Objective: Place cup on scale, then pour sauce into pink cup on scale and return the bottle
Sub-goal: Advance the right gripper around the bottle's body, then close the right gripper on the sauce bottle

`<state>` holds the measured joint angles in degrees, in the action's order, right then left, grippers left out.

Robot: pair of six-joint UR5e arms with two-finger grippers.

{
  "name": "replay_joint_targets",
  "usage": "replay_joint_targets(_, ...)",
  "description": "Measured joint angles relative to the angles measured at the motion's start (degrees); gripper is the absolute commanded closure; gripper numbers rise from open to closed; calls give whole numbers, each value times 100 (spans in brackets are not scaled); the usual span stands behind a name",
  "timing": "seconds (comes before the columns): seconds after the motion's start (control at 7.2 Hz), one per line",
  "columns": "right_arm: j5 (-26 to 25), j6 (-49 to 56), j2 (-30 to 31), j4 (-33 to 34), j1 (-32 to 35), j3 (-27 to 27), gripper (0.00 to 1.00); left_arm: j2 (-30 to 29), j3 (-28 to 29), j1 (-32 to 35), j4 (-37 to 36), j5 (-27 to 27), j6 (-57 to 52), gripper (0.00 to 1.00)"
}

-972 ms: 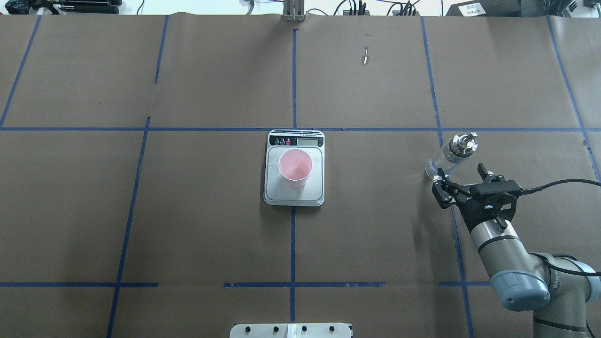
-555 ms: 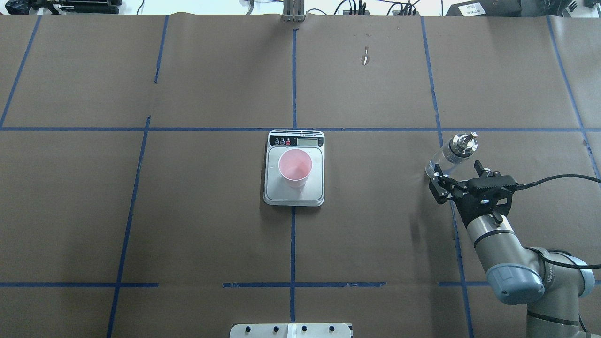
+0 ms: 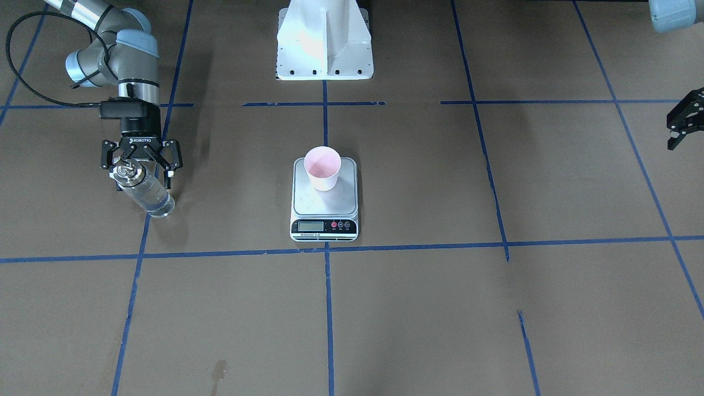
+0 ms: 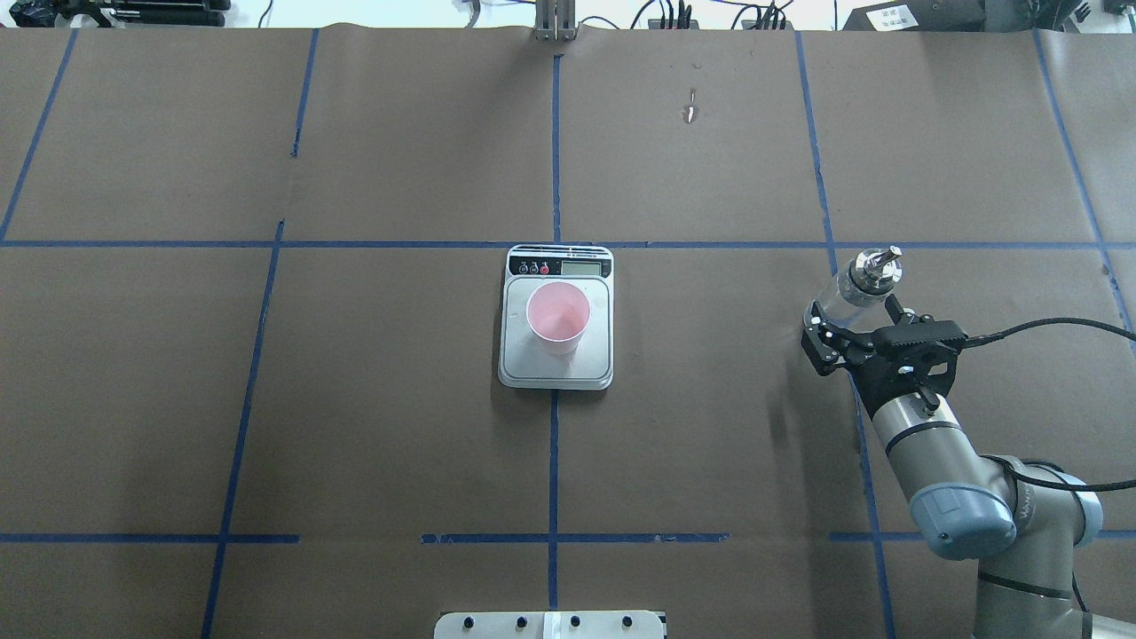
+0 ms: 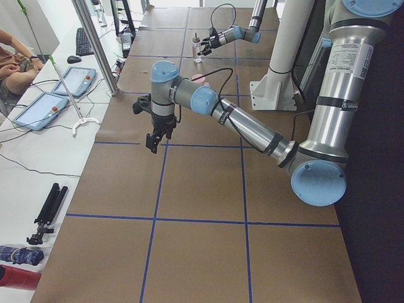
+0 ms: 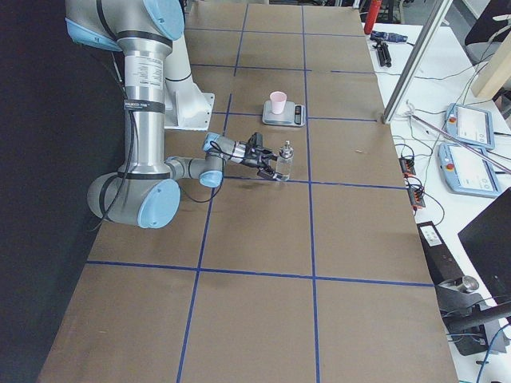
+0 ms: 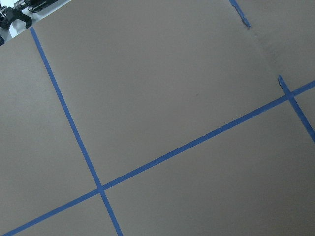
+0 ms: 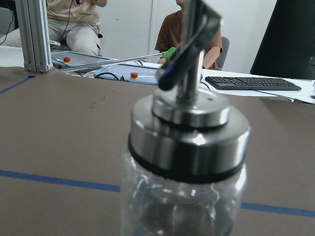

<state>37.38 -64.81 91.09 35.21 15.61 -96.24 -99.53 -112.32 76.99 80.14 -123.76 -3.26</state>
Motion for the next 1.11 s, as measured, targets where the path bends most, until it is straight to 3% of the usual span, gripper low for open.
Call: replay_joint_targets(1.11, 57, 64, -108, -6, 139, 162, 0, -5, -16, 0, -7, -16, 12, 0)
